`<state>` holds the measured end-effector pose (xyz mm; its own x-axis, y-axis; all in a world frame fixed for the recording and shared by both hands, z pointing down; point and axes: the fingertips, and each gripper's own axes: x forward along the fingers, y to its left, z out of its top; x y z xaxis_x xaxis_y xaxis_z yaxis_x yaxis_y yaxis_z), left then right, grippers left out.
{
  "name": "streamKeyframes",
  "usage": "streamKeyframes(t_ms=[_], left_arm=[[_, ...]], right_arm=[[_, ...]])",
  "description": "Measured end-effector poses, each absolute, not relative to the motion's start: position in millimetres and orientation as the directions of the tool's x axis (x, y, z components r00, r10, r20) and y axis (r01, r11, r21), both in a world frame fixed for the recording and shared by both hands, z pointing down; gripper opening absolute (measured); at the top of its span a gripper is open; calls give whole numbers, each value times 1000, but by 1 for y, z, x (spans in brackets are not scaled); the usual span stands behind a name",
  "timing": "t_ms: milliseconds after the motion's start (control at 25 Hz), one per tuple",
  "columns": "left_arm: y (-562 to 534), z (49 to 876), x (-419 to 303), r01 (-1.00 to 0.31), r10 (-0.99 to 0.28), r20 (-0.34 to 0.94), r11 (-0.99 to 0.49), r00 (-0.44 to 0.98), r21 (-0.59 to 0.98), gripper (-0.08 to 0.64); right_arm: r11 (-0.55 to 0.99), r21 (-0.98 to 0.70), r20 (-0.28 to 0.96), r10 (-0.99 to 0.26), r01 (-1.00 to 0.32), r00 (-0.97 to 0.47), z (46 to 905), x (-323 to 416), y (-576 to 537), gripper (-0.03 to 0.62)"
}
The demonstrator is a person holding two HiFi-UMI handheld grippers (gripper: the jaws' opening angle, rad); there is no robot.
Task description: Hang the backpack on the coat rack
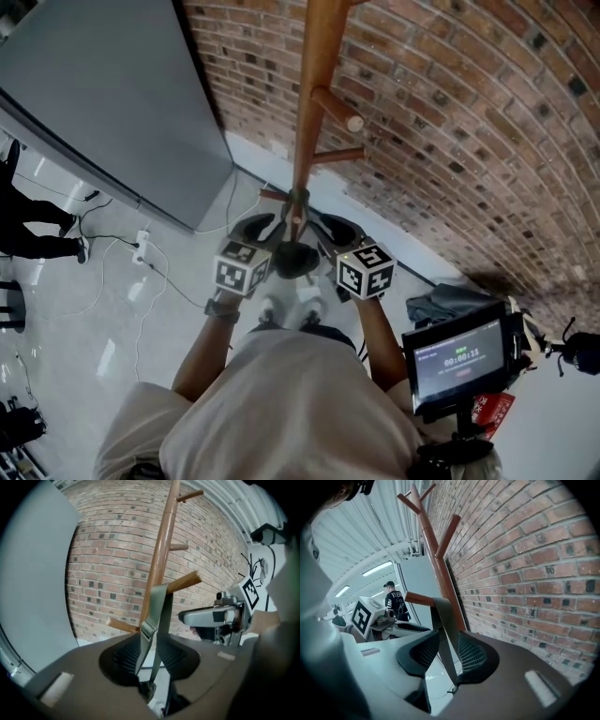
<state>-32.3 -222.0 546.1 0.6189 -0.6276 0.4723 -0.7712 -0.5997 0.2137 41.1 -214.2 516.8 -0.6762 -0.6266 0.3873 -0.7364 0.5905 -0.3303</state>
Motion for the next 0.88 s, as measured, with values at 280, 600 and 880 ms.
streamKeyframes(t_ms=[280, 600, 880], left_arm=[[-220, 498, -44, -797, -702, 395, -580, 592, 165, 18], [-226, 429, -49, -804, -767, 248, -585, 592, 110, 0], [-226, 375, -51, -801, -790, 135, -596, 598, 57, 0]], right_arm=[[544, -192, 281, -767, -817, -577, 456, 71, -217, 61], [552, -123, 179, -805, -825, -566, 396, 75, -222, 2], [572, -70, 99, -811, -817, -577, 351, 68, -217, 2]])
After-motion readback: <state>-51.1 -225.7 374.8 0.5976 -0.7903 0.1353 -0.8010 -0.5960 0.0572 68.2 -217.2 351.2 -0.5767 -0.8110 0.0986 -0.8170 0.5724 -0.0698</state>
